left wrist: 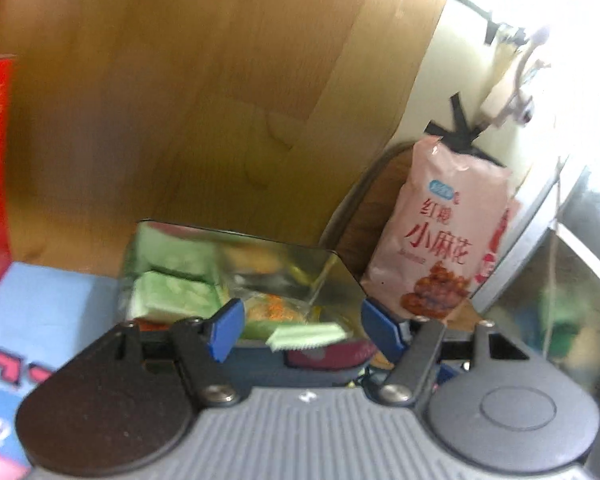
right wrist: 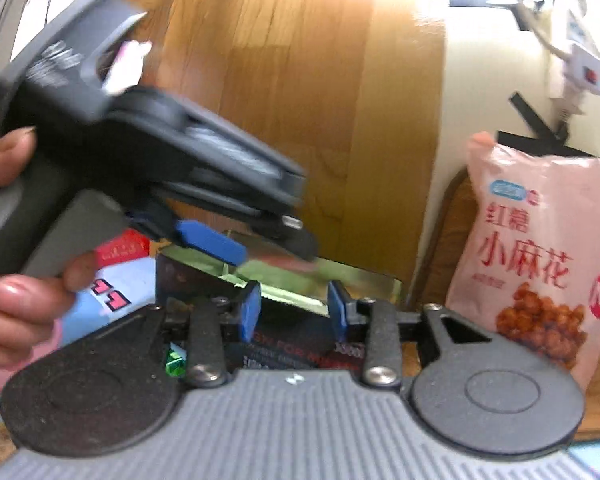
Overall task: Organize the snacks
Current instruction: 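Move the left gripper toward the white cup with yellow lid, then grasp the white cup by its yellow lid with the left gripper, then carry the white cup into the black tin and open the left gripper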
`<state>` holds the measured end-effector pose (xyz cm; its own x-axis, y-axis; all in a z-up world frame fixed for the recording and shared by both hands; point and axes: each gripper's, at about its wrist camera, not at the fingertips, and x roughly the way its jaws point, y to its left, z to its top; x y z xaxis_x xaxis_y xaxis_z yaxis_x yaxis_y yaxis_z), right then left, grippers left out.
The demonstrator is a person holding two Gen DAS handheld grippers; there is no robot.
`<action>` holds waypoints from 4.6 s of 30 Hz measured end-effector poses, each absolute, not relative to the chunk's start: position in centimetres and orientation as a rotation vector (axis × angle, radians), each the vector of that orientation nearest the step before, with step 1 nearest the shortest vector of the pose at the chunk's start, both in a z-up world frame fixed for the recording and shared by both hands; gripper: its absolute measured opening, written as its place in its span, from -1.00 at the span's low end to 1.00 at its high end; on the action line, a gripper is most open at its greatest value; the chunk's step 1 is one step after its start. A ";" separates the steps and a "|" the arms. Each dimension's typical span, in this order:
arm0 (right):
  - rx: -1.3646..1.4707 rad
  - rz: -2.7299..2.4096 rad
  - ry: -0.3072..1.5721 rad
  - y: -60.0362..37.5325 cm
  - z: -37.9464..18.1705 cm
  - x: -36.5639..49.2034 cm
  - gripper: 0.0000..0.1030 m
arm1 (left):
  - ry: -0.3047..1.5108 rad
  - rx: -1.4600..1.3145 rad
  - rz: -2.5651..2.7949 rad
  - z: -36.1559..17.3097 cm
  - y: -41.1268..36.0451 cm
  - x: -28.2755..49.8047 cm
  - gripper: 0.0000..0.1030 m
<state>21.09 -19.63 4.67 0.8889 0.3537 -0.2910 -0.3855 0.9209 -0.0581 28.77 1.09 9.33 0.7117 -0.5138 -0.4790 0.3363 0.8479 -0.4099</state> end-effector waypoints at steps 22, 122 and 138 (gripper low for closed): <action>0.012 0.817 0.636 -12.3 3.4 8.7 -0.09 | 0.694 -0.570 -0.436 2.2 15.0 8.8 0.31; -0.103 0.641 0.601 -19.6 0.9 0.3 0.21 | 0.775 -0.173 -0.687 2.4 0.7 4.3 0.36; -0.191 0.626 0.403 -19.0 8.2 6.4 -0.32 | 0.618 -0.126 -0.689 10.3 0.1 11.6 -0.08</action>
